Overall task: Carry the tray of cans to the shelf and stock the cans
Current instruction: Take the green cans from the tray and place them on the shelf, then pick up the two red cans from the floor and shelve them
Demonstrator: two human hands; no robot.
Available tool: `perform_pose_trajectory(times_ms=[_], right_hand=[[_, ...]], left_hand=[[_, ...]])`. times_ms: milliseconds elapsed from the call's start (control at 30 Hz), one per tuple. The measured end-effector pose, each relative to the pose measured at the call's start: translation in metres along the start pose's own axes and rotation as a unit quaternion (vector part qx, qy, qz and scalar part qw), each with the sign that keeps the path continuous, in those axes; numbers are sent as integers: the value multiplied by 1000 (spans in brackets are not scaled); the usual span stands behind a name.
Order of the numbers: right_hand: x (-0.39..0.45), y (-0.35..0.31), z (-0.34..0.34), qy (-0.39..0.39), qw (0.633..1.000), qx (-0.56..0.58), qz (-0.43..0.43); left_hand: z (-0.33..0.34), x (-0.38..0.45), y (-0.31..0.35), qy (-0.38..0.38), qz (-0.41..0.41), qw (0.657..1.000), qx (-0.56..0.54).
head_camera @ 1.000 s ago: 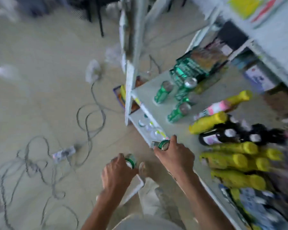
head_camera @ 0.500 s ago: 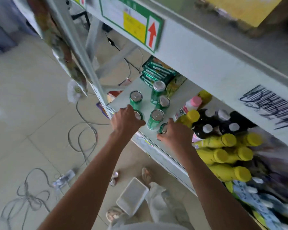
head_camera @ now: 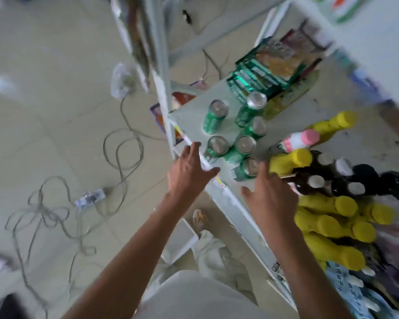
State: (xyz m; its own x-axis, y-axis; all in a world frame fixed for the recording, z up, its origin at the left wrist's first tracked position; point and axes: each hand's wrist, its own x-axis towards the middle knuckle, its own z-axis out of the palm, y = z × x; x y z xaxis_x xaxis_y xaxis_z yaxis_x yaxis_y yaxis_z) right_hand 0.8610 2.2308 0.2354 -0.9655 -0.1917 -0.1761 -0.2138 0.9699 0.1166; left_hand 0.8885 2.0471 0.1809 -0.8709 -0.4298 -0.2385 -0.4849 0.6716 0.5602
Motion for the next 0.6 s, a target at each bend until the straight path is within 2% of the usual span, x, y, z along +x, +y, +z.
perform_pose_trajectory(times_ms=[67, 100, 167, 233, 300, 400, 500, 600], right_hand=[[-24, -9, 5, 10, 998, -22, -52], [-35, -19, 16, -22, 996, -28, -84], [-55, -48, 59, -141, 978, -27, -150], [-62, -88, 133, -252, 949, -14, -189], [-58, -136, 231, -295, 932, 4, -211], [-37, -215, 401, -313, 918, 38, -239], [1, -289, 558, -298, 911, 32, -283], [36, -343, 682, -324, 871, -24, -369]], left_hand=[[6, -54, -48, 44, -58, 997, -36], [15, -81, -77, 38, -106, 993, -38], [48, -127, -143, -28, -215, 976, -36], [98, -153, -212, -87, -300, 949, -42], [155, -162, -280, -103, -355, 928, -43], [260, -147, -378, -82, -397, 913, -37], [363, -101, -463, -67, -403, 913, -25], [449, -48, -536, -76, -374, 924, -24]])
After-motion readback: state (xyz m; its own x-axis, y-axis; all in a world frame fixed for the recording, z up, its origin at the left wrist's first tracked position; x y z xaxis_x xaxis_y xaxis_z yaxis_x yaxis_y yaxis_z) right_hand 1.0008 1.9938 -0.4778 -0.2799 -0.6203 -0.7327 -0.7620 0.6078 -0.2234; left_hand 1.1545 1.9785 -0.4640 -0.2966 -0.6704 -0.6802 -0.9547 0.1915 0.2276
